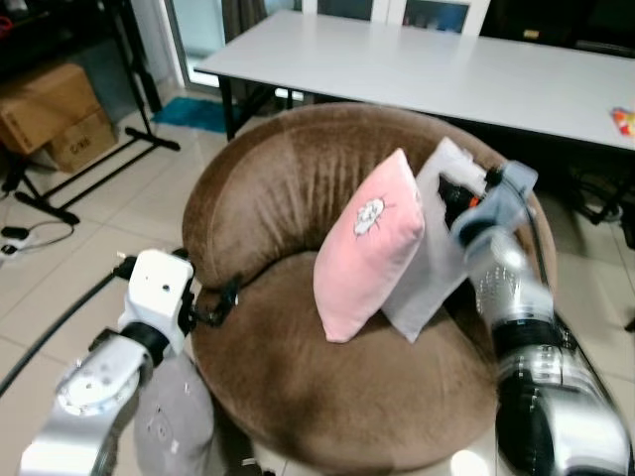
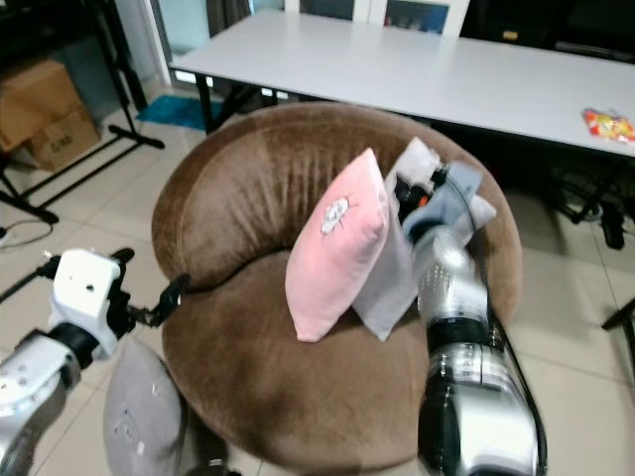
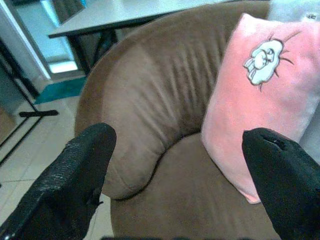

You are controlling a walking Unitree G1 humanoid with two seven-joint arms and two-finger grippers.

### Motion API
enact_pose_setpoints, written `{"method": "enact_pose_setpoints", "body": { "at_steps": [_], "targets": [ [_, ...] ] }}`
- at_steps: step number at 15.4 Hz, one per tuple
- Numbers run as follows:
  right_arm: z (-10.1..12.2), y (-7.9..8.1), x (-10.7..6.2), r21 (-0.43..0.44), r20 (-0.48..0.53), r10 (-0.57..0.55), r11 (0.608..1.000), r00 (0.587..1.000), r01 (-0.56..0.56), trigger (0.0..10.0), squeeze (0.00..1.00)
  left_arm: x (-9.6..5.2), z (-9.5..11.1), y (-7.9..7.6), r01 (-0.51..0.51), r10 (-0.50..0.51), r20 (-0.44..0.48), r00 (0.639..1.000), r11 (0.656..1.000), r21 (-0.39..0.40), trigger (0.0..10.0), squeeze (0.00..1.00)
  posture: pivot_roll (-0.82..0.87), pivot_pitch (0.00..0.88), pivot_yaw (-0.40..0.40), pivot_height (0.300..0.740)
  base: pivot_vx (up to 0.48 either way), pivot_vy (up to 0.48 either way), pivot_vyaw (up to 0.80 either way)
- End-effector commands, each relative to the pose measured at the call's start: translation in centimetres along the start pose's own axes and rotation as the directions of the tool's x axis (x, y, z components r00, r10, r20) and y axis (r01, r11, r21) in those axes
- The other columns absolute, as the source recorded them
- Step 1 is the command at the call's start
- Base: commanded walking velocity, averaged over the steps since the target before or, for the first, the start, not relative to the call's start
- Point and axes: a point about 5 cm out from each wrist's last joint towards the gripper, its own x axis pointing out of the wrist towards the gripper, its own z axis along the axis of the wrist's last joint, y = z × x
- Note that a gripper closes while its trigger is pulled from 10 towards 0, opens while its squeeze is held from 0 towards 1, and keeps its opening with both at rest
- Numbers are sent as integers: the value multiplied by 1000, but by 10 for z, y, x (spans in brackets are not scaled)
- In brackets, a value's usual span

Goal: Move the pillow to the sofa from floor

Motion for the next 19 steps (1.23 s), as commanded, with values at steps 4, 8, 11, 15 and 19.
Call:
{"method": "enact_pose_setpoints", "body": {
  "at_steps": [4, 8, 11, 15, 19],
  "targets": [
    [-9, 29, -37, -95, -14, 67, 993, 998, -68, 10000, 0, 5, -3, 4, -133, 133, 3, 991, 991, -5, 10000, 0, -39, 0, -9, 740, 0, 0, 0],
    [-32, 42, -76, -172, -97, 27, 984, 995, -44, 10000, 0, 10, -1, 2, -146, 146, 10, 989, 989, -2, 10000, 0, -46, 0, -5, 740, 0, 0, 0],
    [-23, 45, -76, -277, -86, 47, 958, 995, -69, 10000, 0, 11, -3, 3, -151, 151, 4, 988, 988, -11, 10000, 0, -56, 0, -5, 740, 0, 0, 0],
    [-21, 49, -77, -313, -120, 73, 944, 990, -107, 10000, 0, 9, -5, 3, -160, 160, 3, 987, 987, -17, 10000, 0, -54, 0, -13, 740, 0, 0, 0],
    [-23, 51, -76, -335, -145, 81, 934, 986, -126, 10000, 0, 8, -5, 4, -170, 170, 6, 985, 985, -19, 10000, 0, -48, 0, -21, 740, 0, 0, 0]
  ]
}}
